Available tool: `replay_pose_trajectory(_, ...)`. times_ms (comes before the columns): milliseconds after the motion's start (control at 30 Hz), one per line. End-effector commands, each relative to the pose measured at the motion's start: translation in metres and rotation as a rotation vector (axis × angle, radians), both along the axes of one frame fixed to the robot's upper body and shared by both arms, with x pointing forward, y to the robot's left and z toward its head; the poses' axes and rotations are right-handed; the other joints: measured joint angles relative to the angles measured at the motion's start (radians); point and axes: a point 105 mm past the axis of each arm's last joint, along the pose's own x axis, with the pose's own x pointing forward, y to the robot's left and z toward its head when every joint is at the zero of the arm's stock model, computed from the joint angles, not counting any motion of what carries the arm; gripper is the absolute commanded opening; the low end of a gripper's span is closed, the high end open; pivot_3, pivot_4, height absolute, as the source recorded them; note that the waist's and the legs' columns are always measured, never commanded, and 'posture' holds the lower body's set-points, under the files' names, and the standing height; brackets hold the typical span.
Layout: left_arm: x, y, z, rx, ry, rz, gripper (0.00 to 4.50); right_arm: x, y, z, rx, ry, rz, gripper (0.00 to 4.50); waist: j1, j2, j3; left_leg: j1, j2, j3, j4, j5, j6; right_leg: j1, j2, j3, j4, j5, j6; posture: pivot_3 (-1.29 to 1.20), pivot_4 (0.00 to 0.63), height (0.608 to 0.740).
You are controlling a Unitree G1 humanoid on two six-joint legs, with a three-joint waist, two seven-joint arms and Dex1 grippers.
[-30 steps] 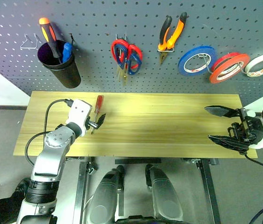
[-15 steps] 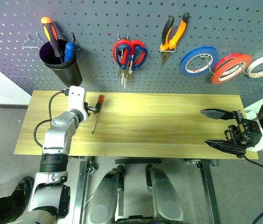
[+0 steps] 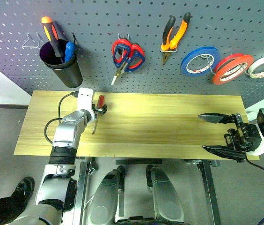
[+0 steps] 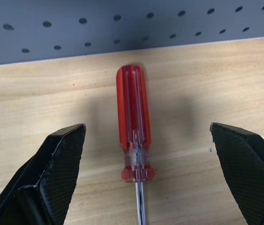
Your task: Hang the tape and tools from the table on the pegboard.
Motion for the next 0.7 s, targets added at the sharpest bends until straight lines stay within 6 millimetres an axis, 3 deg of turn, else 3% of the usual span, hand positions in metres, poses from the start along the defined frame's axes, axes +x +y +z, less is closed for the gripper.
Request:
replay_pose_trajectory(33, 0.003, 0.008, 0.001, 0.028, 0.013, 0.026, 4.47, -0.005, 0.000, 0.004, -0.029, -0.034, 0.000, 4.50, 0.000, 0.000, 0.000, 0.000, 0.000, 0.000, 0.000, 0.000, 0.000, 0.000, 0.000, 0.000, 0.000, 0.000, 0.000, -0.14, 0.418, 0.718)
replay_pose_trajectory(233, 0.010, 0.009, -0.004, 0.052, 0.028, 0.047, 4.47, -0.007, 0.000, 0.003, -0.029, -0.024, -0.009, 4.50, 0.000, 0.000, 0.003, 0.000, 0.000, 0.000, -0.001, 0.000, 0.000, 0.000, 0.000, 0.000, -0.001, 0.000, 0.000, -0.15, 0.427, 0.718)
replay_pose_trajectory(533, 0.016, -0.010, -0.012, 0.036, 0.060, 0.001, 4.47, -0.008, 0.000, 0.004, -0.033, -0.013, -0.015, 4.50, -0.002, -0.002, 0.013, -0.001, 0.000, 0.000, -0.002, -0.001, 0.001, 0.000, -0.001, 0.000, -0.004, 0.000, 0.000, -0.16, 0.441, 0.718)
replay_pose_trajectory(600, 0.016, -0.004, -0.020, 0.082, 0.106, 0.042, 4.47, -0.007, -0.001, 0.004, -0.035, -0.008, -0.026, 4.50, -0.001, -0.001, 0.015, -0.001, 0.000, 0.000, -0.002, -0.001, 0.001, 0.000, -0.001, 0.000, -0.003, 0.000, 0.000, -0.16, 0.440, 0.718)
replay_pose_trajectory(700, 0.012, -0.003, -0.027, 0.084, 0.145, 0.040, 3.92, -0.007, -0.003, 0.004, -0.037, -0.005, -0.035, 4.50, -0.001, -0.001, 0.015, -0.001, 0.000, 0.000, -0.002, -0.001, 0.001, 0.000, -0.001, 0.000, -0.004, 0.000, 0.000, -0.16, 0.442, 0.718)
